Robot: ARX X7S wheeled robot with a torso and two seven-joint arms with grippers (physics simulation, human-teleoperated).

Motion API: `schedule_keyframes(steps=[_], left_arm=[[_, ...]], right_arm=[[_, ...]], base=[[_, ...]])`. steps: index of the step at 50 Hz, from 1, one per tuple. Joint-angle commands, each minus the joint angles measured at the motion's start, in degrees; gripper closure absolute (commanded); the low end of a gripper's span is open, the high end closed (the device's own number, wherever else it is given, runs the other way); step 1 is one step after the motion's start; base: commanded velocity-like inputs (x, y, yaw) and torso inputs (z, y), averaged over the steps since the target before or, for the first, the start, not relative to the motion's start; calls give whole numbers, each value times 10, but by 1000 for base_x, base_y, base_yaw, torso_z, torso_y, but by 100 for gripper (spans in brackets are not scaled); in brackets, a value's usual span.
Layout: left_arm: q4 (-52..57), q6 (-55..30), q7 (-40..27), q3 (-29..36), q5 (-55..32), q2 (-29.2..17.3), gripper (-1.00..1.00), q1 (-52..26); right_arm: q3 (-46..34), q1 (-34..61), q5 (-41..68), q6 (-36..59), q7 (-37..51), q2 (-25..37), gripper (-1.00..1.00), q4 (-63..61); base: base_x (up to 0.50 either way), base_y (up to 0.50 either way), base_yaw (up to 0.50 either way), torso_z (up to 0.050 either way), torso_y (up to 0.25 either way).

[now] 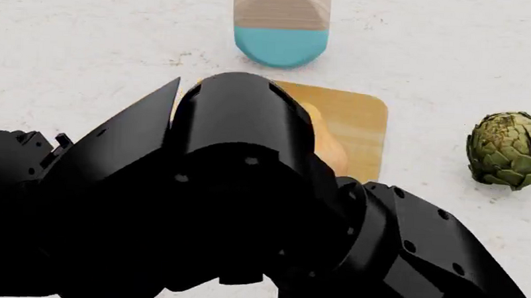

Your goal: Clear the non-vegetable object off the cutting board and place the vegetables onto it.

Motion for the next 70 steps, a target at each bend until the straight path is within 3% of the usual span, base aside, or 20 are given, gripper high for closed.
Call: schedule_keyframes(steps=[1, 11, 23, 70], left_arm=[[0, 10, -3, 12, 9, 5, -100, 3], [3, 9, -9, 9, 0, 3, -100, 3], [2, 11, -12, 11, -6, 4, -100, 0], [-2, 27, -12, 30, -7, 3, -100, 0]], right_arm=[[-49, 14, 35, -53, 4, -13, -100, -16], [-97, 7, 78, -78, 33, -5, -100, -53], [-130, 51, 220, -97, 159, 18, -100, -136], [-171, 130, 456, -230, 350, 106, -100, -332]], base=[[0, 0, 0, 0, 0], [0, 0, 0, 0, 0], [0, 0, 0, 0, 0], [0, 0, 0, 0, 0]])
